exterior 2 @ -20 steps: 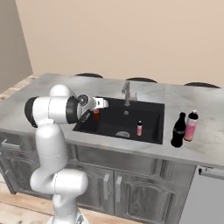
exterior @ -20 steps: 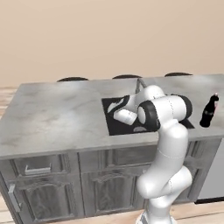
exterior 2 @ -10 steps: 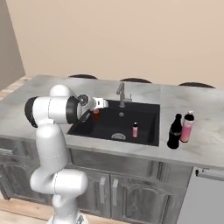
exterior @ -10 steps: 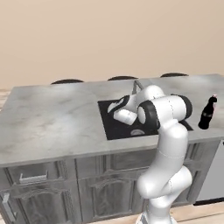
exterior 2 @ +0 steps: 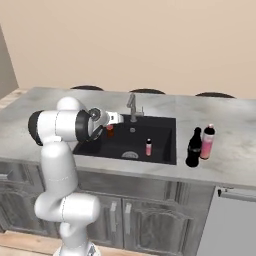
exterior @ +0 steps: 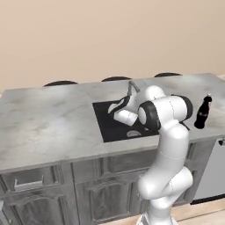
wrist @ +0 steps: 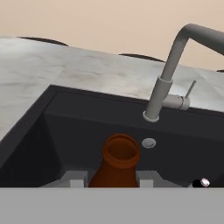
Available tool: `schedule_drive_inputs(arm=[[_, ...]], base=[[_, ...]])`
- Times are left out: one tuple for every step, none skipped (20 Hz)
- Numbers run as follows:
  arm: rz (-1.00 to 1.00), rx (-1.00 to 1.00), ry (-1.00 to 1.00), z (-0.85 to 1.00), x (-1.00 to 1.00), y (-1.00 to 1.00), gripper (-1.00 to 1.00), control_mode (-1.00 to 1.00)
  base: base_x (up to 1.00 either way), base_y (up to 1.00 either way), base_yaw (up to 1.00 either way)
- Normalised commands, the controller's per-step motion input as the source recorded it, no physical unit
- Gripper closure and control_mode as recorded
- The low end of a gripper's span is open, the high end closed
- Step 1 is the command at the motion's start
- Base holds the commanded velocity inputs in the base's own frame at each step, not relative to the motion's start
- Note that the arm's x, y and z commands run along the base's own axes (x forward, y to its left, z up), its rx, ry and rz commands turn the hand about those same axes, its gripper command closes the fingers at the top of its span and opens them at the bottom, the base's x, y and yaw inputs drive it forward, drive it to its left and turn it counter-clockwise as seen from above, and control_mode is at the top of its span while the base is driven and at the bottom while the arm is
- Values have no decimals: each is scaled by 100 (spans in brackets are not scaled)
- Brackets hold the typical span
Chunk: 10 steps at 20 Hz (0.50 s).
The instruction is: Place the large bottle from the dining counter next to the other large bottle outside the sink, and place the small bottle from the dining counter next to the other small bottle inside the sink.
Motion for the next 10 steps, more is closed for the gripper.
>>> schedule_drive_inputs(arm=[[0,0,0,0,0,0,100,100],[0,0,0,0,0,0,100,100],[0,0,0,0,0,0,100,100],[0,0,0,0,0,0,100,100],[0,0,0,0,0,0,100,100],[0,0,0,0,0,0,100,100],[0,0,0,0,0,0,100,100],[0,0,0,0,0,0,100,100],[0,0,0,0,0,0,100,100],[0,0,0,0,0,0,100,100]], base=[[30,16,-11],[34,16,-10],[36,19,-9],[37,21,-8],[39,24,-8],[39,27,-7],[38,30,-7],[38,31,-6],[39,33,-6],[41,30,-6]])
